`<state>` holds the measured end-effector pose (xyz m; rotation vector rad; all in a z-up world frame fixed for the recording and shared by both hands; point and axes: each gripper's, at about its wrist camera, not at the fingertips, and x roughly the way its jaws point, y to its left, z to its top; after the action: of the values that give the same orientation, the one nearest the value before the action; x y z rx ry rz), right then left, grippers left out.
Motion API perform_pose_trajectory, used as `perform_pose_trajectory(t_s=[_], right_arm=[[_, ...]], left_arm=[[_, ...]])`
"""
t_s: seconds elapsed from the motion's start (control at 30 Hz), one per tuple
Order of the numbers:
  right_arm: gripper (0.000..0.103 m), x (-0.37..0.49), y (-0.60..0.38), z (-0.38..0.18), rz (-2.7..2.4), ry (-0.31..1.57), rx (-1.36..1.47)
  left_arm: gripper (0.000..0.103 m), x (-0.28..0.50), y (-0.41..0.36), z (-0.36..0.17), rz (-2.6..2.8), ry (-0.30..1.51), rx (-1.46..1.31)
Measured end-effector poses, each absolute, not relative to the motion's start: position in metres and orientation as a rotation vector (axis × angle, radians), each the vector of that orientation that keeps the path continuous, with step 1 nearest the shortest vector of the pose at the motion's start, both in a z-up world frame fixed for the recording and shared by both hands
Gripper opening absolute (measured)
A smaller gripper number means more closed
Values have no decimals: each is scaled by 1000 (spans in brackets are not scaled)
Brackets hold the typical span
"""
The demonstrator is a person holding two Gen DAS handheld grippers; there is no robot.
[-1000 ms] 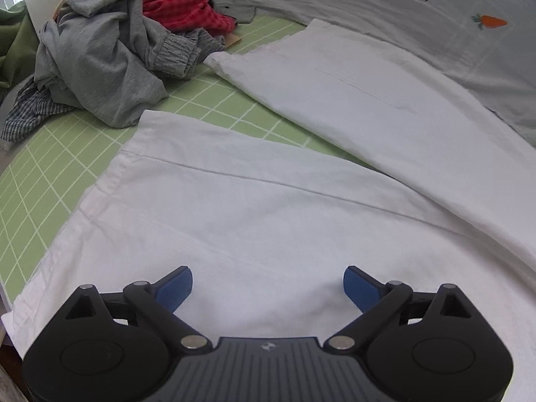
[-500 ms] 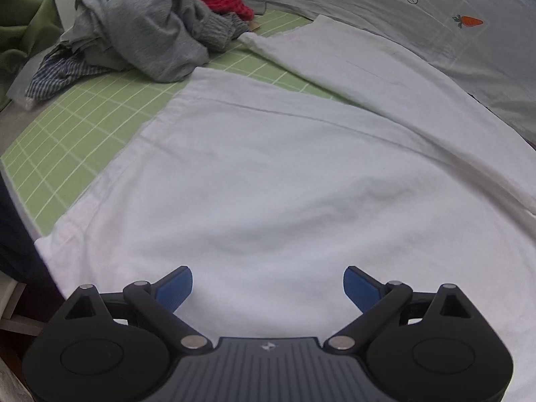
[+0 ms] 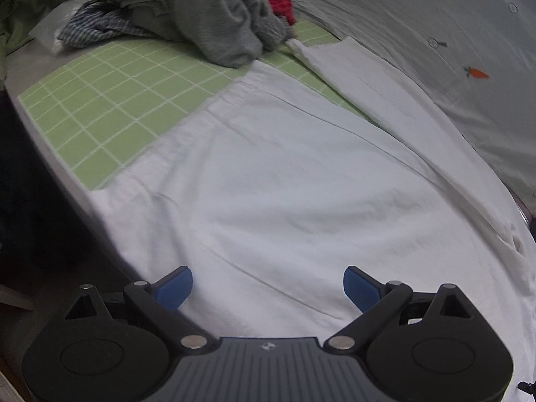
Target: Fold clothes
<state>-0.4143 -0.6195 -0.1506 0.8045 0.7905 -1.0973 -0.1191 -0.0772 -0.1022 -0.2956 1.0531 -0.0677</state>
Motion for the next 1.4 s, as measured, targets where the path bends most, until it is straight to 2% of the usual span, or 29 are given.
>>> perform_pose_trajectory(t_s=[0.37, 0.43, 0.5, 0.63, 0.73, 0.77, 1.17, 1.4], right_arm=[[98, -392, -597, -150, -1133, 806, 788], [98, -390, -594, -149, -1145, 804, 788], [98, -390, -593, -149, -1160, 795, 799], [98, -397, -595, -148, -1204, 748, 860], [98, -401, -598, -147, -1227, 729, 883], [97, -403, -600, -147, -1233, 724, 888], [97, -415, -622, -147, -1265, 700, 910], [94, -425, -637, -146, -1281, 684, 919]], left_arm=[[94, -96, -5, -103, 71, 1017, -341], [87, -89, -2, -107, 70, 1027, -346], [72, -83, -3, -112, 70, 1049, -329], [58, -77, -4, -116, 72, 1061, -268], [35, -75, -2, -114, 81, 1046, -282], [24, -75, -1, -114, 86, 1044, -287], [29, -80, -5, -119, 167, 1028, -332], [23, -80, -10, -115, 184, 1024, -306]])
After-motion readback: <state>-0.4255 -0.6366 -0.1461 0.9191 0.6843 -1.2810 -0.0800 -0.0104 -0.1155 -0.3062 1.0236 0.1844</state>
